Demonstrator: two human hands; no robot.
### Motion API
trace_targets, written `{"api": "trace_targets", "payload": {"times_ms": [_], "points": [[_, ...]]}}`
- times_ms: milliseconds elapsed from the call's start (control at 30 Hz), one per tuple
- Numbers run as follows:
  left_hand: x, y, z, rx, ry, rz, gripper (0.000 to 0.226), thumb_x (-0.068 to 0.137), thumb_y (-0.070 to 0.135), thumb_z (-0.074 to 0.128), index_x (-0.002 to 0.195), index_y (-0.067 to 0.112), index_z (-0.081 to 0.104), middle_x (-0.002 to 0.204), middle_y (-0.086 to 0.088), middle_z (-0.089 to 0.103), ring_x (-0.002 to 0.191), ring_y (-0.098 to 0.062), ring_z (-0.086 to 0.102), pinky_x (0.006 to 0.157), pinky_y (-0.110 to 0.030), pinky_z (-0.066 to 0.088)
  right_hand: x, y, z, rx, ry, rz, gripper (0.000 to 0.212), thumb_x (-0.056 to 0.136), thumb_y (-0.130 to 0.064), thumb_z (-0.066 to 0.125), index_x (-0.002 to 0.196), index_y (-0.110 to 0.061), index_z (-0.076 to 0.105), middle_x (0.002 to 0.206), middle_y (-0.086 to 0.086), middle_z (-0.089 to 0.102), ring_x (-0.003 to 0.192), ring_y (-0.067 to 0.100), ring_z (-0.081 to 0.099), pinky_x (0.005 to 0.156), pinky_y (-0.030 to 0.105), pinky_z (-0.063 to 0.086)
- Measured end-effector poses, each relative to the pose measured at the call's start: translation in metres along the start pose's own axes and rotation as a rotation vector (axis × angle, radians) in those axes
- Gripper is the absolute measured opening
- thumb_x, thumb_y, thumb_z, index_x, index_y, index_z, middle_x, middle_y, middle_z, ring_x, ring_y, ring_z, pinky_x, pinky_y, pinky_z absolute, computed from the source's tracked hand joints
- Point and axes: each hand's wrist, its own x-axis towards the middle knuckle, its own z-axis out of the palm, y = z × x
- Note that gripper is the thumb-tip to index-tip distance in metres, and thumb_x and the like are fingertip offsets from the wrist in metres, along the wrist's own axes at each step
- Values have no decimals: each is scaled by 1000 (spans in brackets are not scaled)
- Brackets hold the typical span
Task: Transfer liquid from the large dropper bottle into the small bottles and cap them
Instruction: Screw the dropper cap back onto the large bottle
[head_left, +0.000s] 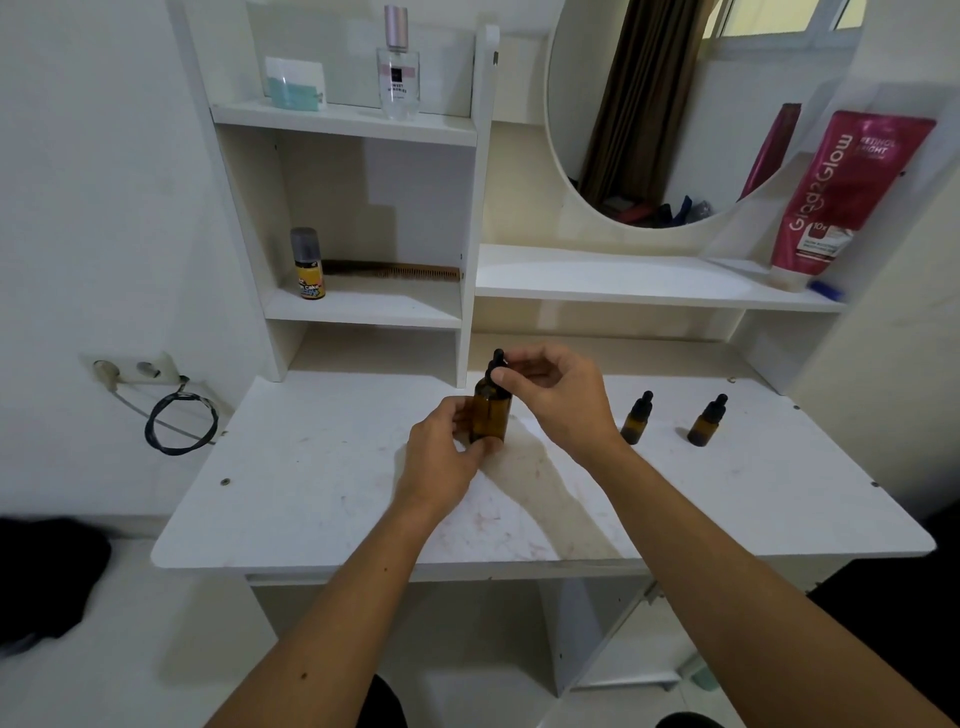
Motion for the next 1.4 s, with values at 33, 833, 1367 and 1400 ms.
{"api": "trace_targets", "payload": {"times_ms": [33,833,1367,1400], "points": [[0,0,0,-2,-2,-5,51,87,26,81,132,23,58,116,14,64,105,-6,60,94,-14,43,0,-1,0,-6,-13,-1,26,92,-26,80,117,-19,77,100,-5,80,96,8,75,90,25,60],[2,-2,0,17,7,4,50,86,26,83,131,23,59,112,15,66,99,-3,63,94,-15,49,6,6,2,-26,-153,-16,27,103,-20,66,128,-18,74,116,-4,78,113,12,72,104,32,56],[1,-2,3,38,14,-5,52,88,26,81,134,23,58,122,9,68,110,-10,63,104,-29,51,0,8,14,1,15,-29,21,92,-24,81,112,-20,75,99,-10,78,93,1,74,88,17,59],[0,-1,2,40,15,-9,53,87,27,81,135,23,58,124,8,68,112,-11,64,106,-32,52,-2,8,15,-4,18,-34,23,92,-24,80,114,-20,76,101,-10,78,94,-1,73,90,18,59]]}}
